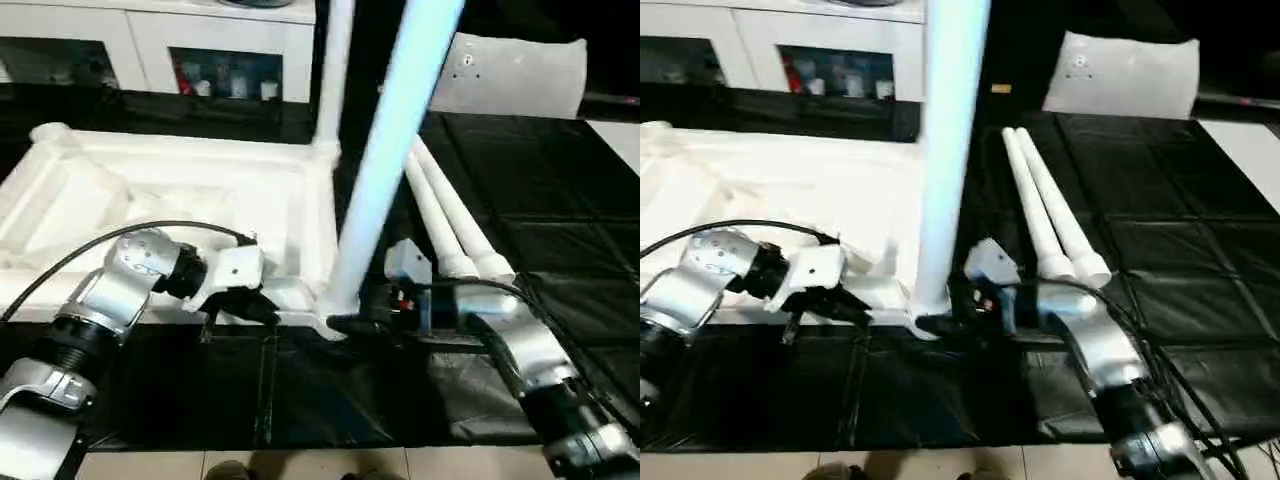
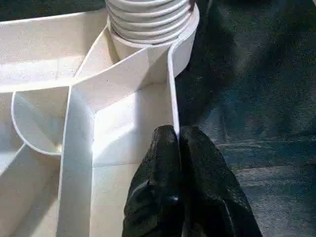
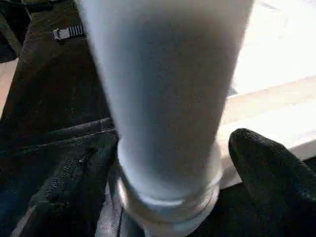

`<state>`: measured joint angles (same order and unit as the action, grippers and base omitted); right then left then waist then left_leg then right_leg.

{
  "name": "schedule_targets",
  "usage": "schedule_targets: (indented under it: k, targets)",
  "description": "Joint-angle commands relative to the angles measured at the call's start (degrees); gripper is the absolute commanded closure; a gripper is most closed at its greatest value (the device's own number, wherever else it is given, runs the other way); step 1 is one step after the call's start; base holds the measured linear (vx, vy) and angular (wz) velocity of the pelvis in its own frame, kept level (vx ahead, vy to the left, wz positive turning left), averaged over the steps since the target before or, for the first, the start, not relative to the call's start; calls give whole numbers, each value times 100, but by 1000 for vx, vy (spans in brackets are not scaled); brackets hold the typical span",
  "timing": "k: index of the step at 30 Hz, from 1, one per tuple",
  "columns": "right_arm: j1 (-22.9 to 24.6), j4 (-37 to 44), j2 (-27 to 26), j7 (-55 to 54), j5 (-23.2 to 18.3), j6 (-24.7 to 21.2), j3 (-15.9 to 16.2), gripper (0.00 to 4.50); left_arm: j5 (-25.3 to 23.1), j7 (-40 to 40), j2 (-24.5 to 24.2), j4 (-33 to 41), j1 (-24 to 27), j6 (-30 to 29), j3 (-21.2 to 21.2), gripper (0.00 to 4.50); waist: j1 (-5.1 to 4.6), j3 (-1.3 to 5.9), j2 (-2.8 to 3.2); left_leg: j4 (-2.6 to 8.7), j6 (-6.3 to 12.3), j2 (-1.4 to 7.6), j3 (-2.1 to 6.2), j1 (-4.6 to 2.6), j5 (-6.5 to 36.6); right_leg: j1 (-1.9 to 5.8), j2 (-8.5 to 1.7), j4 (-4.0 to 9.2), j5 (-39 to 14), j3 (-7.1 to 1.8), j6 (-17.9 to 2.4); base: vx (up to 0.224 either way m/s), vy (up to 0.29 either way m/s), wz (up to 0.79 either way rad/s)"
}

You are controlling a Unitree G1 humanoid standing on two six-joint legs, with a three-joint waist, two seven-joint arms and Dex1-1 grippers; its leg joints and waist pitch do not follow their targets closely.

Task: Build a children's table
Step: Rotate leg to tighten

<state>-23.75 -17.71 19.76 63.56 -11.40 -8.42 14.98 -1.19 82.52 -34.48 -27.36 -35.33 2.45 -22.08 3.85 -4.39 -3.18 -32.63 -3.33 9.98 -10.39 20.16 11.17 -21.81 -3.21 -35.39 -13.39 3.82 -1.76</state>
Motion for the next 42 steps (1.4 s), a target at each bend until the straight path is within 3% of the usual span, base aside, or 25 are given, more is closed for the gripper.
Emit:
schedule_targets:
  k: [1,7,14,17,18,20,23,24,25,26,29,32,33,36,39,40,42]
  targets:
    - [-105,-148,16,154,38,58,30,106,-246,403,77,-112,66,136,-512,450,-21,338,61,304,479,398,101,-55,231,281,-566,280,486,-374,-1619,0,0,0]
    - [-160,-248,17,353,-7,57,104,150,-275,456,81,-149,55,178,-496,450,18,357,60,287,526,401,100,-44,136,297,-573,258,648,-368,-1607,0,0,0]
    - [-170,-335,-7,528,-62,-7,140,175,-275,460,70,-227,30,179,-484,450,67,347,60,293,403,404,100,-51,346,283,-576,289,236,-370,-1540,0,0,0]
    - [-106,-288,-77,469,-134,-187,95,176,-172,224,143,-131,105,-124,-314,450,75,339,73,300,330,409,107,-56,391,271,-576,290,146,-372,-1532,0,0,0]
    - [-36,-233,-176,268,-173,-395,46,176,-62,-94,242,44,202,-502,-137,450,76,341,103,301,309,412,107,-59,415,270,-578,287,144,-374,-1545,0,0,0]
    - [58,-166,-300,17,-195,-588,10,176,93,-446,388,286,329,-930,60,450,67,328,92,310,274,415,116,-55,489,265,-585,303,76,-373,-1559,0,0,0]
    - [177,-156,-527,-469,-76,-664,0,176,239,-999,640,598,492,-1536,300,450,50,286,101,339,121,415,122,-67,840,247,-603,385,-622,-389,-1460,0,0,0]
    - [254,-211,-931,-1165,7,-717,-112,176,203,-1589,923,847,647,-1912,431,450,24,224,93,385,-38,416,147,-81,1273,199,-603,473,-1580,-381,-1274,0,0,0]
    - [277,-223,-1064,-1371,16,-744,-149,176,196,-1754,1018,923,696,-2032,464,450,24,224,93,385,-38,416,147,-81,1273,199,-603,473,-1580,-381,-1274,-56,5,-2]
    - [305,-234,-1235,-1619,28,-786,-197,177,174,-1946,1138,1027,756,-2198,499,450,-7,205,89,396,-138,406,173,-100,1540,183,-632,550,-2269,-383,-1095,0,0,0]
    - [307,-360,-1777,-2411,91,-907,-338,177,-2,-2673,1604,1173,828,-2670,611,450,-149,188,49,427,-194,408,215,-95,1714,165,-620,595,-2623,-387,-882,0,0,0]
    - [236,-545,-2152,-3042,215,-926,-411,177,-123,-3234,1991,1213,820,-2979,682,450,-205,172,64,401,-169,367,230,-149,1952,108,-627,686,-3116,-383,-722,0,0,0]
    - [34,-880,-2559,-3778,293,-910,-596,177,-231,-3802,2404,1157,703,-3213,706,450,-226,176,33,406,-142,372,229,-140,1894,104,-628,688,-3108,-391,-681,0,0,0]
    - [-285,-1297,-2914,-4532,438,-818,-799,177,-428,-4300,2711,1017,528,-3326,696,450,-247,182,70,439,-137,361,249,-115,1821,125,-604,694,-2918,-360,-594,0,0,0]
    - [-350,-1303,-3016,-4515,388,-775,-919,177,-569,-4392,2705,1018,478,-3411,675,450,-259,187,80,442,-142,359,243,-136,1951,93,-597,702,-2765,-378,-556,0,0,0]
    - [-342,-1270,-3010,-4504,391,-753,-938,121,-592,-4367,2666,1007,471,-3386,662,450,-253,182,74,451,-106,365,236,-120,1913,93,-594,696,-2601,-390,-569,0,0,0]
    - [-315,-1218,-2965,-4484,388,-707,-1004,108,-608,-4305,2555,993,477,-3337,671,450,-248,197,80,455,-86,369,226,-116,1842,100,-584,665,-2327,-399,-624,0,0,0]
